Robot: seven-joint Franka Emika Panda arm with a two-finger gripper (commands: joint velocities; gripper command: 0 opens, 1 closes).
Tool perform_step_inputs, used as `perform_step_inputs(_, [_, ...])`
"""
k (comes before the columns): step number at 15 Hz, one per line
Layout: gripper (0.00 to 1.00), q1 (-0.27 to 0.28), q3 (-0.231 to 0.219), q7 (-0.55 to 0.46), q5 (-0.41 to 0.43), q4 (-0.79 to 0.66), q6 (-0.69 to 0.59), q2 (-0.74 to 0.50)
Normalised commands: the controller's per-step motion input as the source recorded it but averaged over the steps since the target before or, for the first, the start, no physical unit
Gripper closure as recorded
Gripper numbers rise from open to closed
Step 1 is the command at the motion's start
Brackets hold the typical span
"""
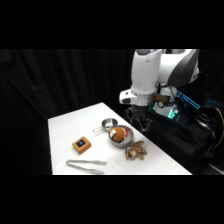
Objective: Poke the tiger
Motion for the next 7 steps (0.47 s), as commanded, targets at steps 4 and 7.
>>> perform_step_inputs(4, [0.0,-0.139,0.092,-0.04,0.072,0.13,-0.33,-0.26])
perform_step_inputs(7, [0.0,-0.128,0.112,0.09,0.014,0.16,-0.26,-0.14])
